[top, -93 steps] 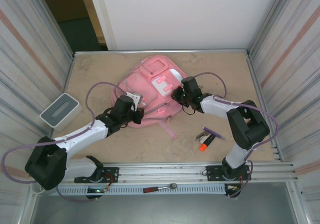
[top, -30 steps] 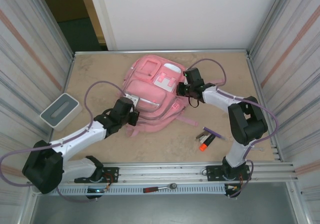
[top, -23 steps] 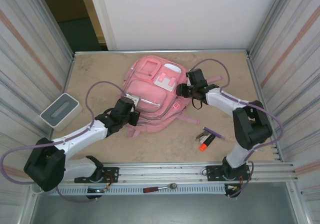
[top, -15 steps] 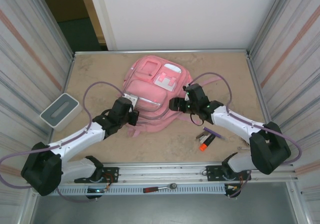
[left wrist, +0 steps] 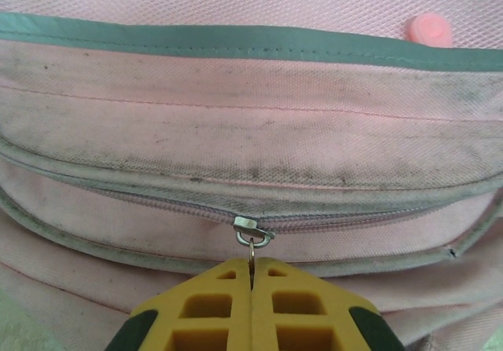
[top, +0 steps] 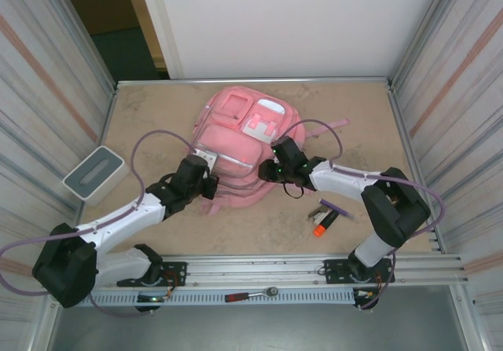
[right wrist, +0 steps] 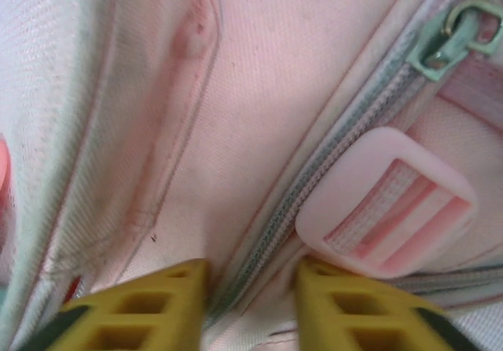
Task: Pack the student bag
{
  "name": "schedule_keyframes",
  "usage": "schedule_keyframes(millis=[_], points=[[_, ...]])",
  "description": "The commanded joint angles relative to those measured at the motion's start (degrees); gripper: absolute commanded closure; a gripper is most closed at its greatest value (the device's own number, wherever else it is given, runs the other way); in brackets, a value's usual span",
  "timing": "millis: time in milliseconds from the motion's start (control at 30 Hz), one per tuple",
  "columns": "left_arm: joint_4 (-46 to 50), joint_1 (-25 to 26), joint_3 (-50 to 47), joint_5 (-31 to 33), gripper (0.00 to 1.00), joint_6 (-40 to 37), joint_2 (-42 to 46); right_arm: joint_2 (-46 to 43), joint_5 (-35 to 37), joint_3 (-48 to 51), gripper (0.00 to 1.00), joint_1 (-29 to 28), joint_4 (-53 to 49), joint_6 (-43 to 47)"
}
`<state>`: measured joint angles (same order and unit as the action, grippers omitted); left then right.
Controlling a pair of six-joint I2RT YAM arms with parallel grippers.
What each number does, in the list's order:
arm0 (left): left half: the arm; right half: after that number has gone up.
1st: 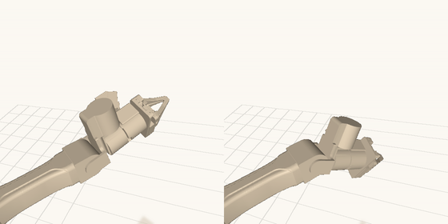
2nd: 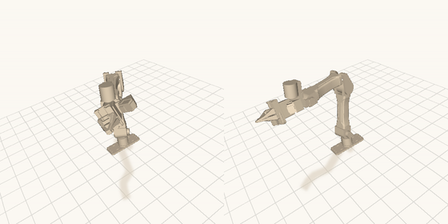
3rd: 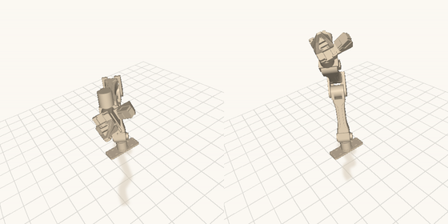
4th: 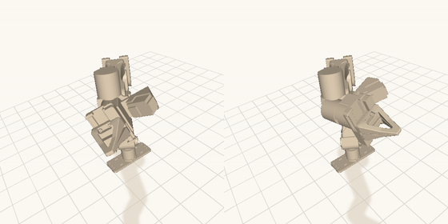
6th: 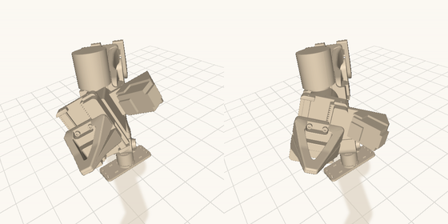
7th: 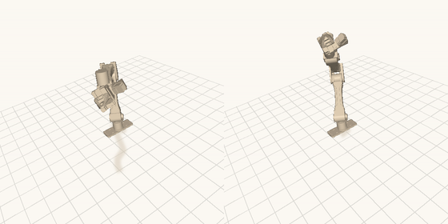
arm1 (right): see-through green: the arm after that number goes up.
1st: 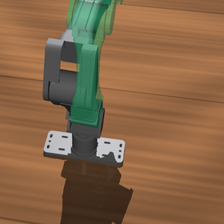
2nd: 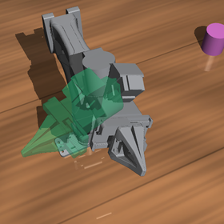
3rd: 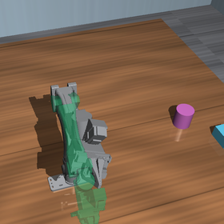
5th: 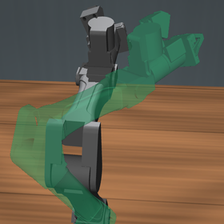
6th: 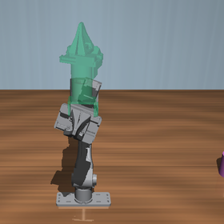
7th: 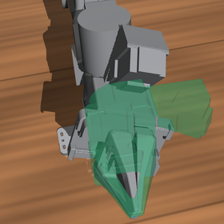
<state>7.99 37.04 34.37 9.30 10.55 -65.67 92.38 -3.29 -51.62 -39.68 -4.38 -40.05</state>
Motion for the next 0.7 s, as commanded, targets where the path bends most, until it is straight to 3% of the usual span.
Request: schedule_keyframes(millis=[0,167,467,567,667], points=[[5.2,0.32,-0.89,3.16,1.0,0.6,2.01,1.32,8.55,-2.45,0.84,0.54,-3.36,5.77],[5.55,0.32,-1.5,3.81,1.0,0.55,1.77,2.66,10.58,-4.59,0.93,3.27,-6.4,11.45],[5.35,4.1,1.06,1.38,1.0,1.48,-0.39,4.34,5.61,-9.1,0.92,9.72,-9.13,15.72],[4.32,5.73,1.83,1.93,1.0,2.49,-1.32,2.96,3.45,-10.16,0.87,10.33,-10.04,15.71],[3.96,6.93,2.75,2.7,1.0,3.01,-2.73,-2.11,-1.39,-6.01,0.73,10.07,-9.26,13.14]])
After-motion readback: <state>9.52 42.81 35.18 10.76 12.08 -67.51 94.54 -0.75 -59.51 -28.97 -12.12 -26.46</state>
